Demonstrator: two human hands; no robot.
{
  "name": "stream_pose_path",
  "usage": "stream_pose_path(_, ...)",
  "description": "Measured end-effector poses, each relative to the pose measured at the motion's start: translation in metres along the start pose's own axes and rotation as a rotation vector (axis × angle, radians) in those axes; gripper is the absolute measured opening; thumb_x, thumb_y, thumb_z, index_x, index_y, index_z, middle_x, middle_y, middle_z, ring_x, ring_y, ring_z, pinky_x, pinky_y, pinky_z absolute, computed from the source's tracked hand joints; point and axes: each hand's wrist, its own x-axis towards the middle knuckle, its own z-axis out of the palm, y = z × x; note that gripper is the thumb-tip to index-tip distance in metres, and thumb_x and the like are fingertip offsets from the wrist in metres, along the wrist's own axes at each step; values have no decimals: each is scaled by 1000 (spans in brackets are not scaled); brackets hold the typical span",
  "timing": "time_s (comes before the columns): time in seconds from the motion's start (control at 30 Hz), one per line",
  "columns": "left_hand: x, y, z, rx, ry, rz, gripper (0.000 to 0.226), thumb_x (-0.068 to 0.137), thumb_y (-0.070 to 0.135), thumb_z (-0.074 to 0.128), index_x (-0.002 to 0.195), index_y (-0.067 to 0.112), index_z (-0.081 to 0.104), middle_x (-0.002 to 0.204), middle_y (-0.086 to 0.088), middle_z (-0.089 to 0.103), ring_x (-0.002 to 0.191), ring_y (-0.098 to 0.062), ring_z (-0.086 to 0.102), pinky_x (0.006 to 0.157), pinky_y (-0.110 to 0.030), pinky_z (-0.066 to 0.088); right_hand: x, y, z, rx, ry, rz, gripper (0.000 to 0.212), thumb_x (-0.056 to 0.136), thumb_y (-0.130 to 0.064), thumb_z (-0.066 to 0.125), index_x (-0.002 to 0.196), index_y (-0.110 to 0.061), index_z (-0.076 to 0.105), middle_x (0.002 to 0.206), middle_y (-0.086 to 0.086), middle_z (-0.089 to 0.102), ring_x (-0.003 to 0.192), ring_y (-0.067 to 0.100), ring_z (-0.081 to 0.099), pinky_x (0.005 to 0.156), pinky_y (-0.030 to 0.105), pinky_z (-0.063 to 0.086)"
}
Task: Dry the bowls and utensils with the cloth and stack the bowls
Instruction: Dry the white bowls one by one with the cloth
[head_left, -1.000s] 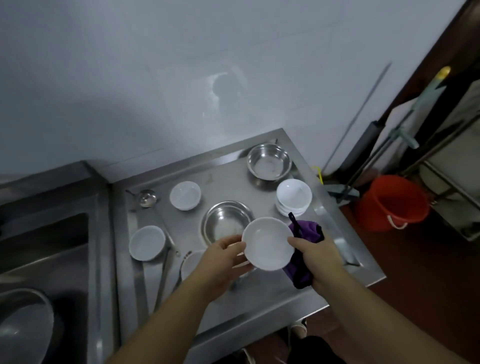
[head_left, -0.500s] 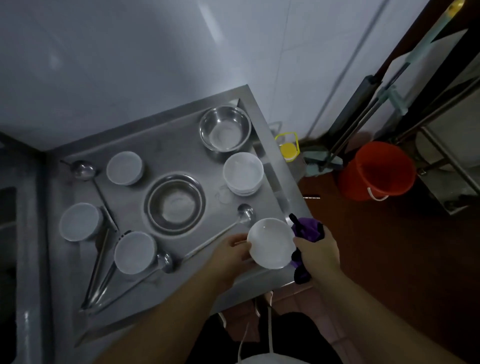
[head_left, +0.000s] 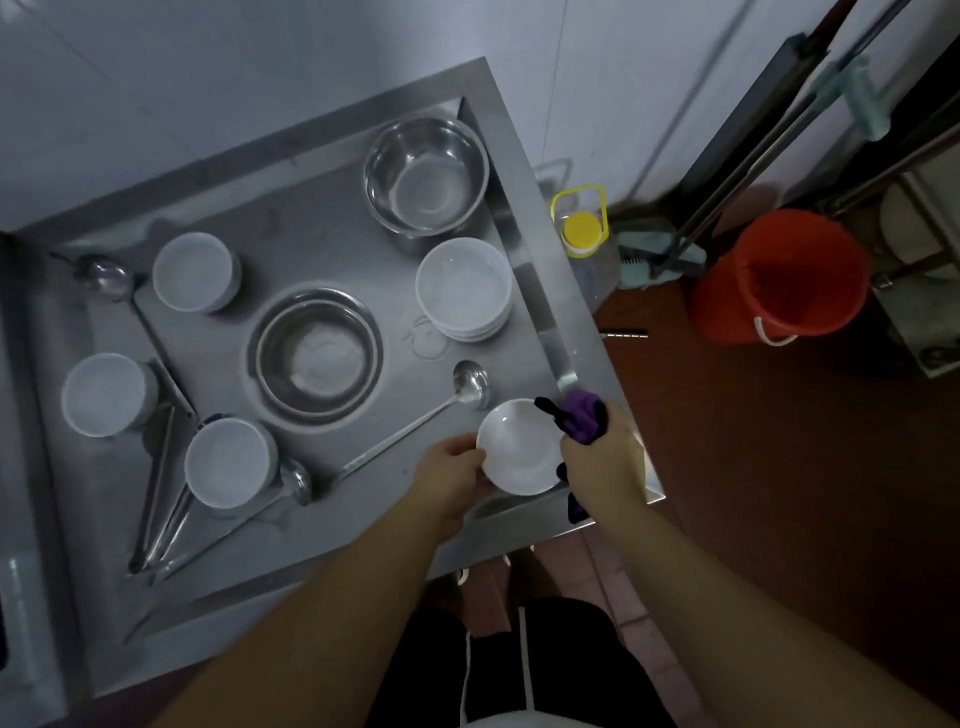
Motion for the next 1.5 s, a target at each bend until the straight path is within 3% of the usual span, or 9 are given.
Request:
stream_pose_path(0.23, 5, 0, 5, -1, 32, 22, 29, 103, -3, 54, 92, 20, 68, 101, -11, 71, 92, -30, 73, 69, -38, 66, 9, 1, 5, -22, -36, -61, 38, 83, -12, 68, 105, -40, 55, 80, -3, 70, 62, 19, 72, 60, 46, 63)
stream_pose_path(0.5, -11, 3, -10, 143, 31, 41, 20, 97, 4, 63, 101, 19, 76, 111, -20, 76, 104, -36, 73, 97, -58, 60, -5, -6, -13, -24, -18, -148, 42, 85, -14, 72, 117, -40, 59, 92, -10, 68, 81, 20, 71, 71, 49, 64)
stream_pose_path(0.7, -40, 0, -62, 173, 68, 78, 16, 100, 12, 61, 109, 19, 73, 107, -12, 72, 93, -25, 69, 91, -47, 62, -28, -30, -27, -49, 32, -253, 49, 85, -13, 76, 116, -45, 56, 96, -17, 66, 85, 7, 66, 69, 34, 59)
stream_pose_path(0.8, -57, -5, -97, 197, 114, 116, 17, 100, 10, 59, 104, 20, 72, 101, -9, 71, 90, -22, 67, 87, -43, 62, -46, -45, -18, -72, -5, -299, 50, 82, -9, 70, 110, -47, 53, 96, -11, 66, 83, 15, 68, 65, 34, 55)
stream_pose_path(0.9, -75, -8, -141, 243, 183, 140, 18, 99, 14, 60, 110, 20, 73, 99, -6, 71, 89, -22, 67, 86, -42, 60, -68, -61, 6, -117, -80, -361, 50, 81, -8, 69, 117, -41, 57, 100, -8, 67, 85, 20, 67, 71, 41, 58)
stream_pose_path(1.0, -86, -8, -188, 472, 283, 202, 18, 96, 25, 62, 110, 28, 72, 108, -4, 73, 101, -26, 70, 97, -44, 59, -91, -76, 39, -196, -162, -441, 52, 82, -7, 68, 119, -43, 58, 93, -13, 65, 77, 2, 64, 62, 24, 50)
stream_pose_path(1.1, -89, -6, -238, 635, 335, 244, 15, 98, 27, 59, 110, 30, 67, 108, -3, 71, 97, -25, 69, 90, -42, 59, -112, -94, 80, -250, -283, -448, 51, 82, -6, 62, 112, -47, 56, 90, -8, 69, 72, 13, 69, 63, 38, 59)
stream_pose_path(1.23, -72, -6, -307, 821, 367, 281, 21, 98, 22, 57, 116, 18, 68, 111, -6, 70, 95, -25, 67, 81, -38, 56, -137, -116, 142, -304, -372, -472, 40, 82, -7, 57, 91, -45, 50, 94, -5, 73, 77, 19, 71, 63, 41, 57)
stream_pose_path(1.5, -20, 0, -396, 1043, 287, 335, 24, 98, 23, 52, 116, 10, 63, 119, -16, 66, 103, -35, 65, 78, -37, 50, -179, -134, 258, -390, -273, -451, 28, 83, -7, 63, 92, -32, 53, 78, -6, 62, 69, 19, 63, 61, 42, 55)
